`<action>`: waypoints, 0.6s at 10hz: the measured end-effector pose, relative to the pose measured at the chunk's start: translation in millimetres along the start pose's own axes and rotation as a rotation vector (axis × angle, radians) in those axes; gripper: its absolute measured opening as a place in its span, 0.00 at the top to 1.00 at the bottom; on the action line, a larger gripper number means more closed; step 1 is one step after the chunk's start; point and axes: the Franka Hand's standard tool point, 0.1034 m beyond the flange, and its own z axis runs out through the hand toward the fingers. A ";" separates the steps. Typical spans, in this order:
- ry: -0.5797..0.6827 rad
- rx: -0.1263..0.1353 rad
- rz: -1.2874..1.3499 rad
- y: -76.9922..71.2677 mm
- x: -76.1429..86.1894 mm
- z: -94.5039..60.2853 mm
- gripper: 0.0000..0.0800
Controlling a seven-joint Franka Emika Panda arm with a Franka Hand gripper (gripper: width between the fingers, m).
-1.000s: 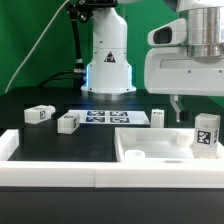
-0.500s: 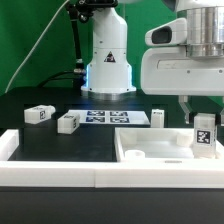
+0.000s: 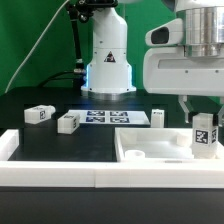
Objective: Assemble one leg
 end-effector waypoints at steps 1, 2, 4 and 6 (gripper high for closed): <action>0.010 0.010 0.129 0.6 -2.0 0.2 0.64; 0.015 0.018 0.272 -0.1 -4.2 0.5 0.64; 0.013 0.041 0.486 -0.3 -4.7 1.1 0.63; -0.006 0.054 0.715 -0.9 -4.8 1.2 0.63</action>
Offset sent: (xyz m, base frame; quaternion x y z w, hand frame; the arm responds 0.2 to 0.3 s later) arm -0.0082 0.0033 -0.0050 0.0299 -0.0108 0.2479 0.9683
